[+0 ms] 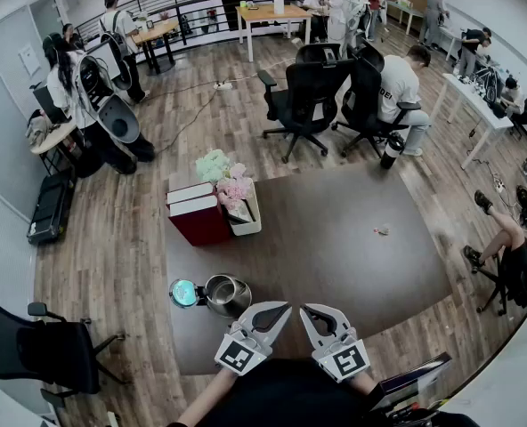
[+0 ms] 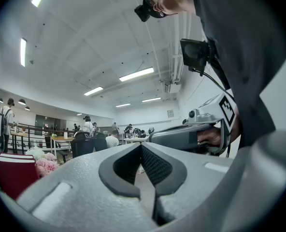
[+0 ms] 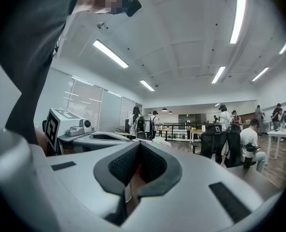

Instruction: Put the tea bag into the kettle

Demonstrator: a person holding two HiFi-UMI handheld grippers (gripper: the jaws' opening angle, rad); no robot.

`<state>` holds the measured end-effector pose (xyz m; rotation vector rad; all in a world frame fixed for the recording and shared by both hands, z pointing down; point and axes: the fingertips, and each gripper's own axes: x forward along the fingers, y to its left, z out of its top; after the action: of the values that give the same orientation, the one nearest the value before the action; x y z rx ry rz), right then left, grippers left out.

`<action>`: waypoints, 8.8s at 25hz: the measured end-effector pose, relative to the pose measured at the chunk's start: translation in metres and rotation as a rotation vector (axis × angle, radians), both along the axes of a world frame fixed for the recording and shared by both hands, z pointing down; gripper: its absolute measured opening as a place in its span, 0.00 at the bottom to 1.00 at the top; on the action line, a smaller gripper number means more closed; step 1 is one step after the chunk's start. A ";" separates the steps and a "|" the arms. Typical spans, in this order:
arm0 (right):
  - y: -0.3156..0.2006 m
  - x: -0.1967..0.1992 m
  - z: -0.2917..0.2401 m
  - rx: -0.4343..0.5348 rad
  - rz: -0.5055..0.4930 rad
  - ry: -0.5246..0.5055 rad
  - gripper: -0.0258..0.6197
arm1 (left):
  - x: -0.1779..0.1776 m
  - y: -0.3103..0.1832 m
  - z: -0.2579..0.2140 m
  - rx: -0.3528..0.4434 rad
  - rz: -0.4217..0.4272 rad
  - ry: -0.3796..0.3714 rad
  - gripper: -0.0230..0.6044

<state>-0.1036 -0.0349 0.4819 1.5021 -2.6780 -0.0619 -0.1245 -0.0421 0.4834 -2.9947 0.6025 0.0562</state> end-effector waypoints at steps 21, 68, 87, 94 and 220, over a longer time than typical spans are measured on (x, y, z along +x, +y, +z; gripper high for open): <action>0.016 0.077 -0.010 -0.039 -0.030 -0.015 0.05 | 0.059 0.005 0.000 -0.083 -0.082 -0.004 0.04; -0.002 0.356 0.078 -0.153 0.089 -0.133 0.05 | 0.304 0.053 0.050 -0.222 -0.068 -0.151 0.04; -0.036 0.365 0.111 -0.212 0.070 -0.122 0.05 | 0.310 0.014 0.068 -0.183 -0.114 -0.171 0.04; -0.053 0.363 0.117 -0.225 0.061 -0.110 0.05 | 0.316 0.006 0.072 -0.188 -0.077 -0.186 0.04; -0.243 0.488 0.381 -0.727 0.213 0.288 0.09 | 0.290 -0.031 0.138 -0.377 -0.211 -0.262 0.04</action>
<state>0.3842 -0.2782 0.8634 1.3722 -1.9685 0.5882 0.1653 -0.0735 0.6211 -3.1806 0.9865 -0.5094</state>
